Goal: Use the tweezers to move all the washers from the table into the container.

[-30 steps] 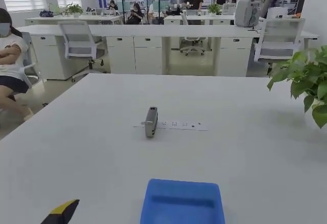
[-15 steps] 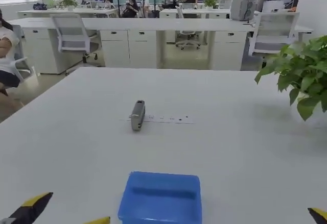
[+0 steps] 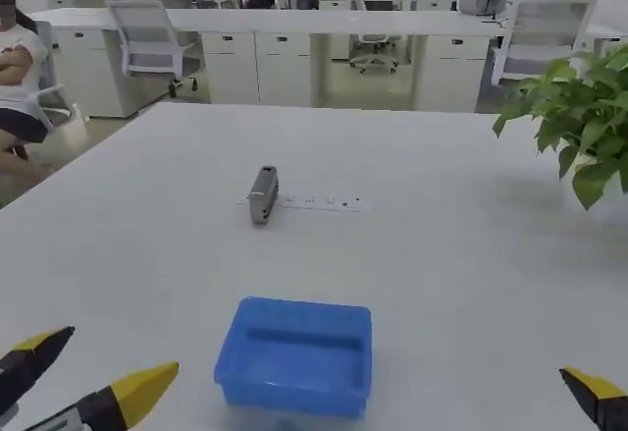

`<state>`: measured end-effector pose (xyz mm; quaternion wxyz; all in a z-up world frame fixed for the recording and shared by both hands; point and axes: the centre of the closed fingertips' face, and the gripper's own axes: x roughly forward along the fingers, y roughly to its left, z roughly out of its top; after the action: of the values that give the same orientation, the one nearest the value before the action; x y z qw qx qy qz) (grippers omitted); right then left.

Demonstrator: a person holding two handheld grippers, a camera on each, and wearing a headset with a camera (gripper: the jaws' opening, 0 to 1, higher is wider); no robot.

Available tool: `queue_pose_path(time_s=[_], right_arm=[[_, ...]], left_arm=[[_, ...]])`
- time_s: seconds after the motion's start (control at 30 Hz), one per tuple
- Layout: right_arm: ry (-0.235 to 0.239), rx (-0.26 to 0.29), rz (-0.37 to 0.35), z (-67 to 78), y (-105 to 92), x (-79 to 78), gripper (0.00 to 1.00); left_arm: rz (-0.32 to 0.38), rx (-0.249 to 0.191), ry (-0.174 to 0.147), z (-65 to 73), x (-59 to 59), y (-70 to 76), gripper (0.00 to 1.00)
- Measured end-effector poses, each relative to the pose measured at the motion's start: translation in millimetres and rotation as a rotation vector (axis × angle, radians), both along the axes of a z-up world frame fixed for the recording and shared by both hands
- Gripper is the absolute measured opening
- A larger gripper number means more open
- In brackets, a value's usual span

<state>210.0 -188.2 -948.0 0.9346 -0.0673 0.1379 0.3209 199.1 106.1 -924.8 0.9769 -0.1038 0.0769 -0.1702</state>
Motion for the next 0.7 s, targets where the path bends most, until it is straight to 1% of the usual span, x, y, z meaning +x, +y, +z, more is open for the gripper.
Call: queue_pose_path(time_s=[0.03,0.07,0.13,0.2,0.27,0.3,0.33,0.37,0.43,0.47,0.5,0.53,0.57,0.6,0.63,0.67,0.7], right_arm=[[0.006,0.0,-0.014,-1.0,-2.5,0.6,0.82],[0.017,-0.004,-0.037,-3.2,-6.8,1.7,0.81],[0.034,-0.008,-0.067,-6.4,-12.8,4.6,0.82],[0.047,0.018,-0.083,-5.7,-16.1,7.3,0.82],[0.054,0.018,-0.092,-7.0,-16.7,6.3,0.82],[0.063,0.014,-0.1,-8.8,-18.3,6.0,0.81],[0.066,0.013,-0.102,-9.2,-18.7,6.1,0.81],[0.067,0.011,-0.106,-9.5,-19.3,7.0,0.81],[0.072,-0.006,-0.113,-11.5,-20.8,7.5,0.8],[0.082,-0.018,-0.117,-13.6,-21.8,6.3,0.79],[0.087,-0.027,-0.12,-14.8,-22.2,5.4,0.78],[0.086,-0.039,-0.12,-15.4,-22.8,4.9,0.77],[0.081,-0.055,-0.12,-15.4,-23.4,4.6,0.75],[0.081,-0.059,-0.119,-15.5,-23.6,4.6,0.74],[0.087,-0.062,-0.117,-16.5,-23.2,4.3,0.72],[0.092,-0.063,-0.117,-17.2,-23.0,4.2,0.71],[0.106,-0.077,-0.109,-20.7,-21.5,4.0,0.71]], left_arm=[[-0.021,-0.015,-0.006,1.7,-0.7,-4.5,0.9],[-0.03,-0.017,-0.004,1.3,-1.2,-6.2,0.9],[-0.055,0.001,0.016,-3.1,-0.8,-10.0,0.89],[-0.074,0.001,0.015,-2.9,-1.2,-13.0,0.89],[-0.088,0.009,0.017,-4.3,-2.4,-15.7,0.89],[-0.1,0.028,0.03,-7.8,-2.8,-17.1,0.89],[-0.107,0.034,0.039,-10.2,-2.5,-16.0,0.89],[-0.129,0.035,0.065,-14.2,-4.0,-17.9,0.89],[-0.155,0.025,0.077,-16.5,-5.2,-20.3,0.88],[-0.167,0.026,0.084,-17.7,-5.9,-21.7,0.87],[-0.178,0.035,0.087,-19.2,-6.5,-23.4,0.86],[-0.212,0.069,0.098,-23.1,-9.1,-27.2,0.86],[-0.245,0.09,0.092,-23.8,-10.8,-32.3,0.86],[-0.26,0.101,0.099,-25.3,-12.3,-35.5,0.84],[-0.276,0.115,0.105,-26.8,-13.8,-38.0,0.83],[-0.296,0.142,0.116,-30.4,-16.1,-40.9,0.81],[-0.311,0.163,0.124,-33.5,-17.5,-42.6,0.79]])
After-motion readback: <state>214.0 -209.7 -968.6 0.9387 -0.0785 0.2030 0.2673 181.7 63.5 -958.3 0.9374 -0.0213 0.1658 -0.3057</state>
